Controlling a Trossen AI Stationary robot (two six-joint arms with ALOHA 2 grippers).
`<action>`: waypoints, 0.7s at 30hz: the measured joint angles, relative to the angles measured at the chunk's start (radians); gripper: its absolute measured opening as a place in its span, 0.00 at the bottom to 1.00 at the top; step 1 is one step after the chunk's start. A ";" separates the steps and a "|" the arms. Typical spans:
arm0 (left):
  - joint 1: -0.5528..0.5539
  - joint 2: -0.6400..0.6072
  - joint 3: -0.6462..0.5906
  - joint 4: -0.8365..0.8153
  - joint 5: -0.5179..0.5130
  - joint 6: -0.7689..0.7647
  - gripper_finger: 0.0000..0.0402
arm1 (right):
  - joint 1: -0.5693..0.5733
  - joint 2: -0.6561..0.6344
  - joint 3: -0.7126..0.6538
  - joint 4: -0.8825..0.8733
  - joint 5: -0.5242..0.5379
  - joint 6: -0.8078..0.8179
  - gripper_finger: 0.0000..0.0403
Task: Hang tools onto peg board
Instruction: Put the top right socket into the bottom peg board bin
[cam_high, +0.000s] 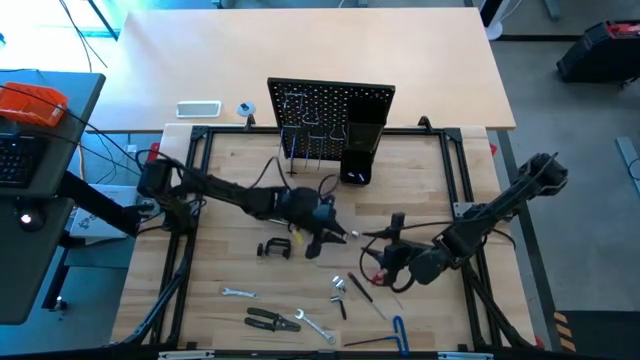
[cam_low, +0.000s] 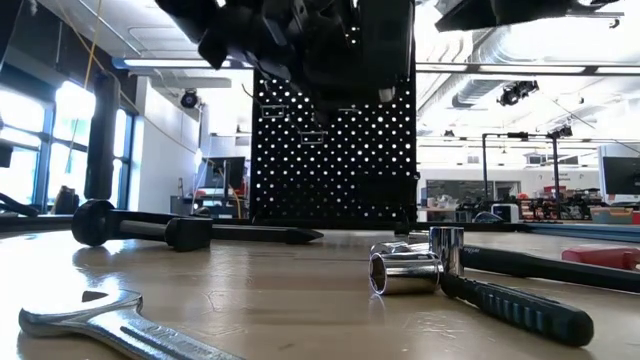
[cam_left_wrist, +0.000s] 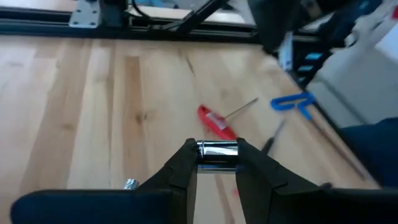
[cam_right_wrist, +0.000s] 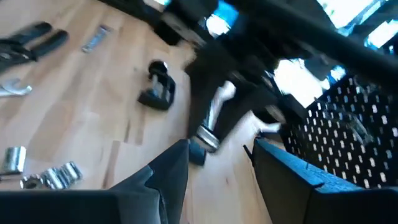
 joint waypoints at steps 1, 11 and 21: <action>0.008 0.000 0.000 0.009 0.023 -0.014 0.18 | -0.002 0.007 0.000 0.025 -0.012 -0.024 0.43; 0.038 0.000 0.000 0.098 0.182 -0.102 0.18 | -0.035 0.103 0.000 0.154 -0.076 -0.173 0.43; 0.040 -0.001 0.001 0.097 0.229 -0.134 0.18 | -0.046 0.144 0.001 0.293 -0.052 -0.330 0.43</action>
